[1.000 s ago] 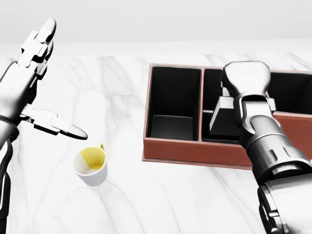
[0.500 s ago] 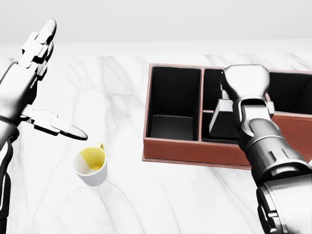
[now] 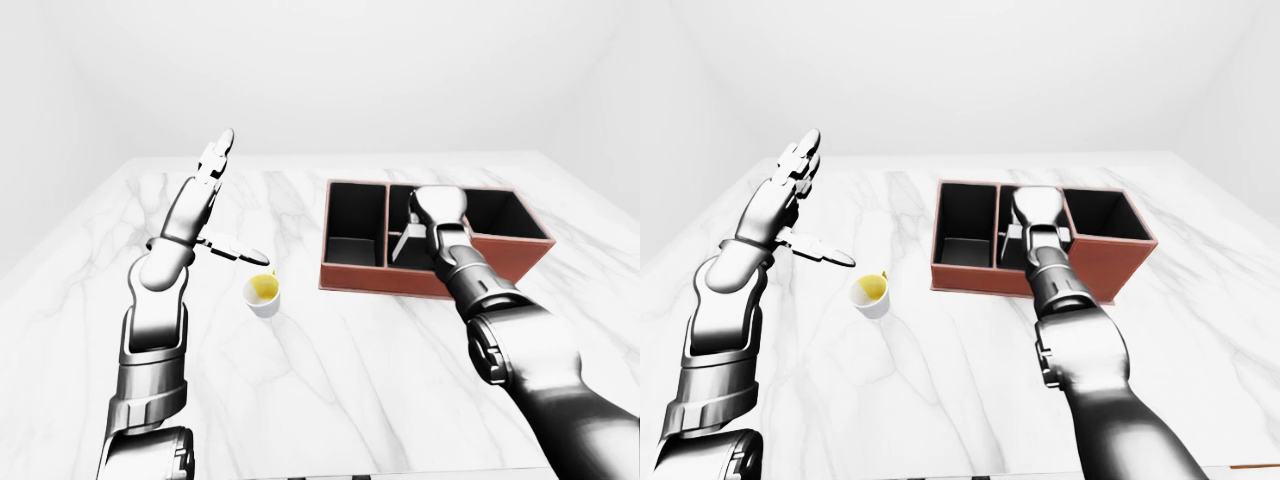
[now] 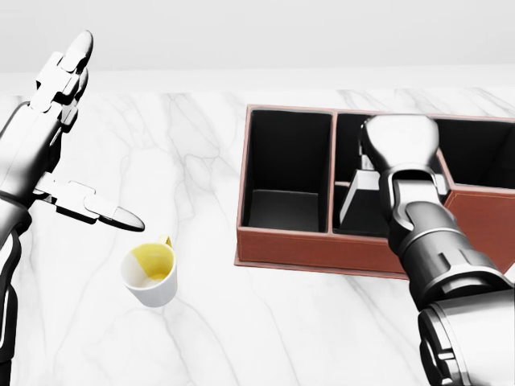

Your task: Pick up the book and place it in the caddy.

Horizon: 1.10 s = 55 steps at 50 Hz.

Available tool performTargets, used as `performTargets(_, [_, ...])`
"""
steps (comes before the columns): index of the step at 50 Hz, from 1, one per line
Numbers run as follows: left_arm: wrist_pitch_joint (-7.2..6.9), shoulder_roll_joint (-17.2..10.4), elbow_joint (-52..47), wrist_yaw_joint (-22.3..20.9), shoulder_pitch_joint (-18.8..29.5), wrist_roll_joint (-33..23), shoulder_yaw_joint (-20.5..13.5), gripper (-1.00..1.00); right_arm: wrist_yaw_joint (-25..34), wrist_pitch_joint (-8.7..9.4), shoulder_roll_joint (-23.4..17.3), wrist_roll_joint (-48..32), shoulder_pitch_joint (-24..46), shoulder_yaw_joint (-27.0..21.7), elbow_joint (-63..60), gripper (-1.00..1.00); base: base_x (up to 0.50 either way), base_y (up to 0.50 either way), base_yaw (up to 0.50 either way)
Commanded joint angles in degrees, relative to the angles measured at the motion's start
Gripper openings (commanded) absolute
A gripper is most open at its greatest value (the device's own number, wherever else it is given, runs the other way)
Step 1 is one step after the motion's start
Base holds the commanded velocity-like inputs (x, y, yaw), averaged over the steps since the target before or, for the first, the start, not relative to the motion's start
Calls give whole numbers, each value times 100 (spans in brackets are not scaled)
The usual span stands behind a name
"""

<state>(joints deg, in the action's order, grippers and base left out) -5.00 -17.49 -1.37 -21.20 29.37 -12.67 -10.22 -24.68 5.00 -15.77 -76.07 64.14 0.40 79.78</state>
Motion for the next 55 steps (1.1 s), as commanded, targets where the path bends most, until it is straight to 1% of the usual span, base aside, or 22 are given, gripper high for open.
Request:
performTargets(1, [0, 4, -25, -8, -18, -7, -1, 100, -155, 0, 33, -59, 37, -35, -32, -100, 0, 0, 0])
performTargets(24, [0, 23, -125, -80, -70, -28, 1, 100, -371, 0, -21, -440, 158, -76, -8, -100, 0, 0, 0])
performTargets(43, [0, 22, -139, -99, -89, -13, 6, 100, -469, 0, -54, -449, 173, -248, 16, -100, 0, 0, 0])
performTargets(53, [0, 26, -87, -61, -59, -16, -2, 100, -532, 0, -87, -626, 175, -365, 40, -100, 0, 0, 0])
performTargets(55, [0, 36, -106, -69, -59, 11, -6, 100, -532, 0, -82, -635, 182, -400, 41, 97, 0, 0, 0])
